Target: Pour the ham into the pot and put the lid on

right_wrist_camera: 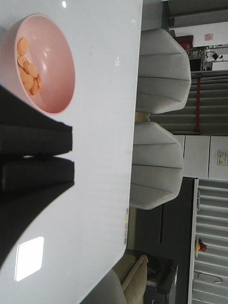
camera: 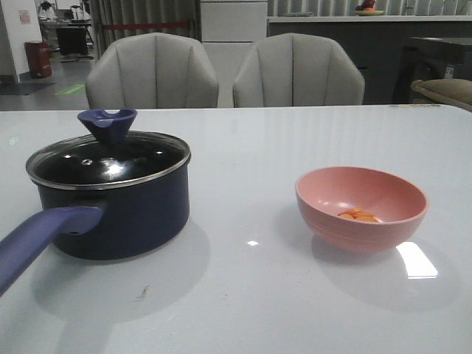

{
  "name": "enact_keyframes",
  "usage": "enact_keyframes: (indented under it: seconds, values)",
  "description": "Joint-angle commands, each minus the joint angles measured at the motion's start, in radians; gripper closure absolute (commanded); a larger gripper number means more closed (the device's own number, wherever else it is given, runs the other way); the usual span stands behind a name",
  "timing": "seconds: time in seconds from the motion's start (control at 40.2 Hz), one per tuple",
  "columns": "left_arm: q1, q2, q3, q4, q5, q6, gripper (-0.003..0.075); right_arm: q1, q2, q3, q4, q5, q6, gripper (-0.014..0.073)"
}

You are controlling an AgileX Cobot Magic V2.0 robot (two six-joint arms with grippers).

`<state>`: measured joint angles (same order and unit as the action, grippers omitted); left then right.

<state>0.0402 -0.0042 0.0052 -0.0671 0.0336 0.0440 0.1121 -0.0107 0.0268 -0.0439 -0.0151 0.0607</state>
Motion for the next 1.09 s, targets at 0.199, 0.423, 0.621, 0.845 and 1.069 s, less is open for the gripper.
enact_keyframes:
  seconds: [0.199,0.423,0.621,0.845,1.069]
  values:
    - [-0.008,-0.018,0.019,-0.001,-0.08,-0.001,0.0607,-0.006,-0.019,-0.005,-0.011,-0.077,-0.002,0.0444]
    - [-0.008,-0.018,0.019,-0.001,-0.08,-0.001,0.0607,-0.006,-0.019,-0.005,-0.011,-0.077,-0.002,0.0444]
    - [-0.008,-0.018,0.019,-0.001,-0.08,-0.001,0.0607,-0.006,-0.019,-0.005,-0.011,-0.077,-0.002,0.0444]
    - [-0.008,-0.018,0.019,-0.001,-0.176,-0.001,0.0607,-0.006,-0.019,-0.005,-0.011,-0.077,-0.002,0.0444]
    - [-0.008,-0.018,-0.013,-0.042,-0.428,-0.001,0.0607,-0.006,-0.019,-0.005,-0.011,-0.077,-0.002,0.0444]
